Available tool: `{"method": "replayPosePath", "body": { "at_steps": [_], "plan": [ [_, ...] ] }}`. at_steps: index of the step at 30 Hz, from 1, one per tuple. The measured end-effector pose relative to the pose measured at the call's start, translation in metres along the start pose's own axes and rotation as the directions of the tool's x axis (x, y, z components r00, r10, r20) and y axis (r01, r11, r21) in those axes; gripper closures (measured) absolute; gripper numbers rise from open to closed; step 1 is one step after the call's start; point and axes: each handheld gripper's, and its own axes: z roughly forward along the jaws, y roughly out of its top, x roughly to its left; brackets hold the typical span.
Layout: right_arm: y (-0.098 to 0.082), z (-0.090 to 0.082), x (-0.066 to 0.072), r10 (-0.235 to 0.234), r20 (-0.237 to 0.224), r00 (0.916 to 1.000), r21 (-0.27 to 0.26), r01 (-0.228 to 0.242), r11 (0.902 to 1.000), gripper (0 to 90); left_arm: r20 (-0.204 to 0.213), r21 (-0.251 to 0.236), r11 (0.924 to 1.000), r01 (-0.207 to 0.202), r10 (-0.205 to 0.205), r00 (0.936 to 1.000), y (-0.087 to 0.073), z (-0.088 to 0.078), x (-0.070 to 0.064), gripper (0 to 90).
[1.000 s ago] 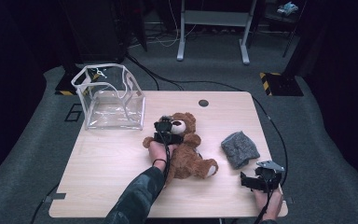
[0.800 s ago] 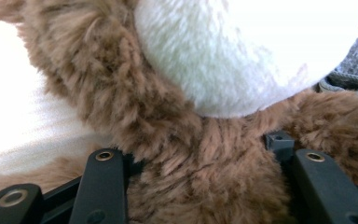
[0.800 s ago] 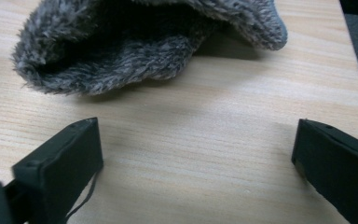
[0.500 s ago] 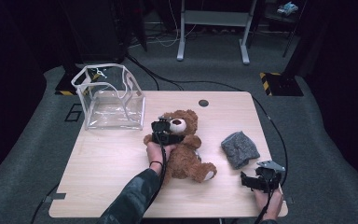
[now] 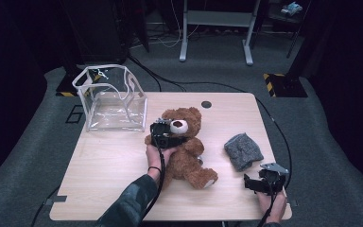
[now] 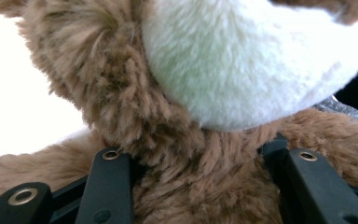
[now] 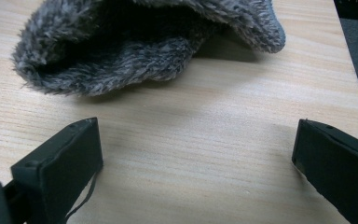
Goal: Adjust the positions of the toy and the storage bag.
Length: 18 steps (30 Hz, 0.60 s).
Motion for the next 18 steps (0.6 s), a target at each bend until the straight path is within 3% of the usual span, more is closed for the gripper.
{"method": "replayPosePath", "body": {
  "at_steps": [5,18],
  "plan": [
    [0.000,0.000,-0.001,-0.002,-0.002,1.0000,0.000,0.002,1.0000,0.9,0.010,-0.007,0.9999,0.011,-0.011,0.9999,0.000,-0.003,0.003,53.1],
    [0.000,0.000,0.000,-0.008,0.004,1.0000,-0.001,0.008,1.0000,0.9,0.036,-0.056,0.9983,-0.015,0.017,0.9992,0.004,-0.019,0.001,55.0]
  ]
}}
